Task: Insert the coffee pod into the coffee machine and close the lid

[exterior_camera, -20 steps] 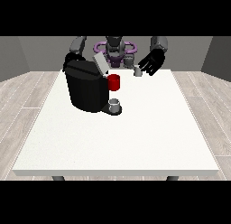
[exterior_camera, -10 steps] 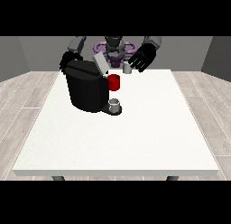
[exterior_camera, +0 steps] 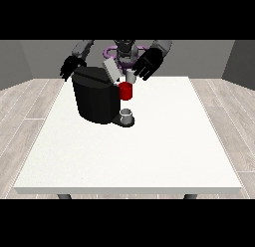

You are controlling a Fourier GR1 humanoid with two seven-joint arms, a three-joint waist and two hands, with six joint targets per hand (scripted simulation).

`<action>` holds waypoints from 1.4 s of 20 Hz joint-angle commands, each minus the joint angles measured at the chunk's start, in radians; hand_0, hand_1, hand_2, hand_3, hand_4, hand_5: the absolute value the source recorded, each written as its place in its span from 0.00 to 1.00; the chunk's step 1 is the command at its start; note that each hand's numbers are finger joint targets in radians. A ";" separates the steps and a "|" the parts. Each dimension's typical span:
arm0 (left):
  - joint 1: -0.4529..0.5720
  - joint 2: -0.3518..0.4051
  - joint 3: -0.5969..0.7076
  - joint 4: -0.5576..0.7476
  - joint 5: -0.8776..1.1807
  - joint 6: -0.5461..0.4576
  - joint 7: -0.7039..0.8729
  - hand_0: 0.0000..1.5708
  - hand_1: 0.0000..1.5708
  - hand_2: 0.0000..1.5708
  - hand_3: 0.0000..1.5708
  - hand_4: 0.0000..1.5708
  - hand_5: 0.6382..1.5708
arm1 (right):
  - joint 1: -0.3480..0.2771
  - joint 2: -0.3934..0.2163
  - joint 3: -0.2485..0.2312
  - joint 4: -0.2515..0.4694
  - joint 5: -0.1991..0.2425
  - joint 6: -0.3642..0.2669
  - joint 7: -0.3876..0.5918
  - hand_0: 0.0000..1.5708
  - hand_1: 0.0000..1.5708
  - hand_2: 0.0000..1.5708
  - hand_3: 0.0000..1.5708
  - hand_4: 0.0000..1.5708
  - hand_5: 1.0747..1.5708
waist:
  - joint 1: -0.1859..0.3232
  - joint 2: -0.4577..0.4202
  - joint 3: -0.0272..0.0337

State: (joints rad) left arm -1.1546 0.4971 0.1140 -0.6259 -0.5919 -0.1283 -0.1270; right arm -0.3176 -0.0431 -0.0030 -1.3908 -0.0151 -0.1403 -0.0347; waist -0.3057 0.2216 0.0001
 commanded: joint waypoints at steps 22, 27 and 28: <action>-0.025 -0.023 -0.003 0.014 -0.046 -0.004 -0.006 0.75 0.75 0.81 0.77 0.33 1.00 | 0.035 -0.013 -0.052 0.014 -0.051 0.036 -0.078 0.00 0.00 0.00 0.00 0.33 1.00 | -0.006 0.049 0.0003; -0.029 -0.027 0.003 0.040 -0.044 -0.030 -0.007 0.77 0.77 0.81 0.76 0.31 1.00 | -0.014 -0.018 -0.047 -0.034 -0.036 0.002 0.020 0.00 0.00 0.00 0.00 0.28 1.00 | -0.003 0.034 0.0000; -0.023 -0.034 0.003 0.029 -0.045 -0.011 -0.020 0.78 0.78 0.81 0.76 0.31 1.00 | 0.016 0.017 -0.035 -0.007 -0.024 -0.015 -0.056 0.00 0.00 0.00 0.00 0.29 1.00 | 0.010 0.061 0.0002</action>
State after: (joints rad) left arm -1.1757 0.4540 0.1113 -0.5999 -0.6343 -0.1370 -0.1378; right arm -0.3157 -0.0391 -0.0384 -1.4060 -0.0358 -0.1552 -0.0536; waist -0.3010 0.2634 0.0008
